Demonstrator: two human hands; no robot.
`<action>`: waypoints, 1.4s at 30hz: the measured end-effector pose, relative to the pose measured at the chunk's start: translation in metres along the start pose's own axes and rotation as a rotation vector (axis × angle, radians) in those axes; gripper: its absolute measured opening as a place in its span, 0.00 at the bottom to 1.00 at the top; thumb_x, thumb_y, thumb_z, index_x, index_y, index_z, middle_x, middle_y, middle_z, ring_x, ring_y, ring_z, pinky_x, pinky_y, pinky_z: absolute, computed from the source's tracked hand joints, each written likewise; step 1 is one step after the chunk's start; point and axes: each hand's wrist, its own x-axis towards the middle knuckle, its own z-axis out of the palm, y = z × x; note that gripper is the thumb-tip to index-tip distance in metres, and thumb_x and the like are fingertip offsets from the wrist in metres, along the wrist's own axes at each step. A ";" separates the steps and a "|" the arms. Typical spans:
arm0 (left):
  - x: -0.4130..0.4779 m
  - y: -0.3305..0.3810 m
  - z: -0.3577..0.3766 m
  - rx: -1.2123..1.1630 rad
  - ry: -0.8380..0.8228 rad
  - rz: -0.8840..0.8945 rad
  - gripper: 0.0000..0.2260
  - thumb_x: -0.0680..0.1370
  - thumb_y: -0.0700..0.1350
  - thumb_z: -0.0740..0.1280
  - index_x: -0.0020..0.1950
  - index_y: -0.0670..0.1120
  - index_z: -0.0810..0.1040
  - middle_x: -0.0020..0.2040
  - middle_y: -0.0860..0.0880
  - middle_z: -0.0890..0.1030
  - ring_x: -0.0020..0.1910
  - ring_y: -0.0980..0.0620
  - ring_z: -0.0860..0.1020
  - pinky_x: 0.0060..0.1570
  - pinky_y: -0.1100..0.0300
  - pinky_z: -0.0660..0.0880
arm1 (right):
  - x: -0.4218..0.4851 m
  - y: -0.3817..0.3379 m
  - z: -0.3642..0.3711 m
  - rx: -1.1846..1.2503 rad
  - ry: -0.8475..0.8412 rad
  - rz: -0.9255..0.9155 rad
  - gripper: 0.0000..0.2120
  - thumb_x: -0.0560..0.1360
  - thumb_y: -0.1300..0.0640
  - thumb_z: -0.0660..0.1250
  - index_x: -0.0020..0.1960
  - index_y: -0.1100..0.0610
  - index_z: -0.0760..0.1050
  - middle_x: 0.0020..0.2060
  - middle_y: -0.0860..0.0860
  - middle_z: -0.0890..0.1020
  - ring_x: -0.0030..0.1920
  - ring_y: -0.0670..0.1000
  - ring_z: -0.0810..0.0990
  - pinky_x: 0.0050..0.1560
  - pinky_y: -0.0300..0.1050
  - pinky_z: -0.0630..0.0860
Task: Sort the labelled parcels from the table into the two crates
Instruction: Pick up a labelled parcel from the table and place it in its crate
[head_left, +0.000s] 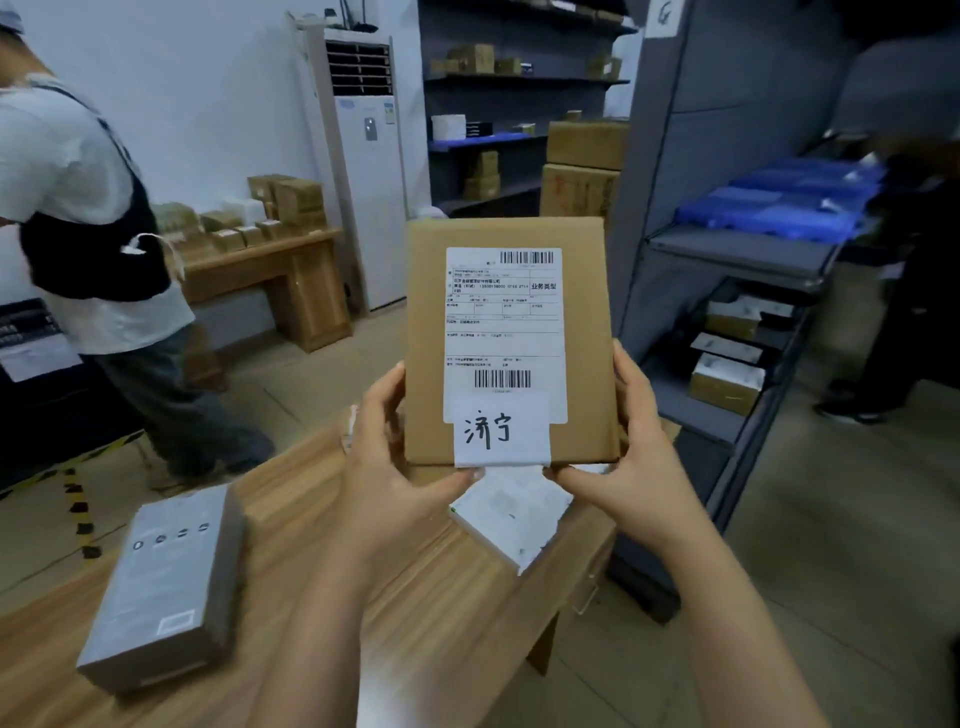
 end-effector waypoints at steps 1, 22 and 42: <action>0.003 -0.004 0.016 -0.029 -0.030 -0.012 0.47 0.62 0.41 0.82 0.74 0.55 0.61 0.68 0.63 0.69 0.66 0.67 0.69 0.55 0.72 0.72 | -0.002 0.008 -0.014 -0.014 0.012 0.023 0.55 0.67 0.60 0.79 0.77 0.35 0.46 0.59 0.19 0.66 0.60 0.27 0.69 0.50 0.27 0.73; -0.005 0.005 0.269 -0.262 -0.908 0.129 0.47 0.61 0.50 0.83 0.73 0.61 0.59 0.70 0.63 0.66 0.68 0.65 0.66 0.65 0.59 0.68 | -0.187 0.059 -0.152 -0.211 0.810 0.390 0.58 0.58 0.48 0.81 0.78 0.40 0.49 0.70 0.37 0.67 0.68 0.37 0.68 0.63 0.39 0.71; -0.277 0.152 0.344 -0.705 -1.766 0.349 0.47 0.61 0.39 0.83 0.74 0.50 0.62 0.70 0.55 0.69 0.67 0.67 0.67 0.52 0.78 0.69 | -0.492 -0.054 -0.066 -0.429 1.697 0.654 0.54 0.64 0.59 0.82 0.75 0.32 0.52 0.65 0.36 0.71 0.67 0.41 0.69 0.57 0.44 0.79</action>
